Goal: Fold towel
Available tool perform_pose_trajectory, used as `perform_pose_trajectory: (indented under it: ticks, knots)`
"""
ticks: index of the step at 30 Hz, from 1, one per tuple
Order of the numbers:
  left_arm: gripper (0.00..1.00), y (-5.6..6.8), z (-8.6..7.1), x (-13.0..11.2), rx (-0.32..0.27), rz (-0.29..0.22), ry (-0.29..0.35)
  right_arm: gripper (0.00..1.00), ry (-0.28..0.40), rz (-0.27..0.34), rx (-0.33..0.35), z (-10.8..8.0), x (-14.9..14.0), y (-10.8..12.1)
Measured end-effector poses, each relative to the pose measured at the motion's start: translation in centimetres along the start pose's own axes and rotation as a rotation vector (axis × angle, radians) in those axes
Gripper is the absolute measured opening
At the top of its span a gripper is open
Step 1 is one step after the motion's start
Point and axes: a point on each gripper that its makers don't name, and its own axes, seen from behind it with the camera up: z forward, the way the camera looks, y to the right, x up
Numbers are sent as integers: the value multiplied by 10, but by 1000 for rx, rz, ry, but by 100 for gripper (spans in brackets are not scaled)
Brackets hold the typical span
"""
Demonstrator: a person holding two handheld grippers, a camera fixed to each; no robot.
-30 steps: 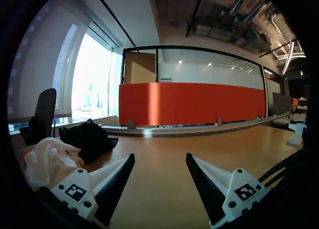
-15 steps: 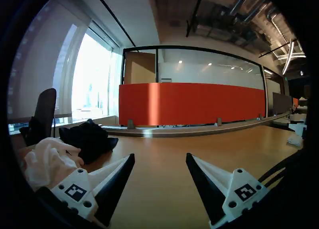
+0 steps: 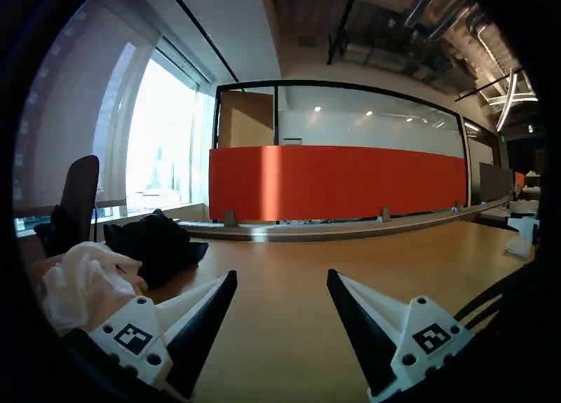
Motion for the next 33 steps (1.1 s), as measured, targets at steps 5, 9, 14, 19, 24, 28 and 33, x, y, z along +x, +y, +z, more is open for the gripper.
perform_pose_trajectory:
  ticks: [5, 9, 14, 19, 24, 28, 33]
  knots:
    - [95, 0, 0, 0, 0, 0, 0, 100, 0, 0, 0, 0, 0, 0]
    - [95, -1, -1, 1, 0, 0, -1, 99, 0, 0, 0, 0, 0, 0]
    - [95, -1, -2, 3, 0, 0, -1, 100, 0, 0, 0, 0, 0, 0]
    - [95, -1, -2, 4, 0, 1, -2, 100, 0, 0, 0, 0, 1, 1]
    - [95, -1, -2, 5, 0, 1, -2, 99, 0, 0, 0, 0, 1, 0]
    - [95, -1, -3, 6, 0, 1, -2, 99, 0, 0, 0, -1, 1, 0]
    - [95, -1, -3, 7, 0, 0, -2, 100, 0, 0, 0, -1, 1, 0]
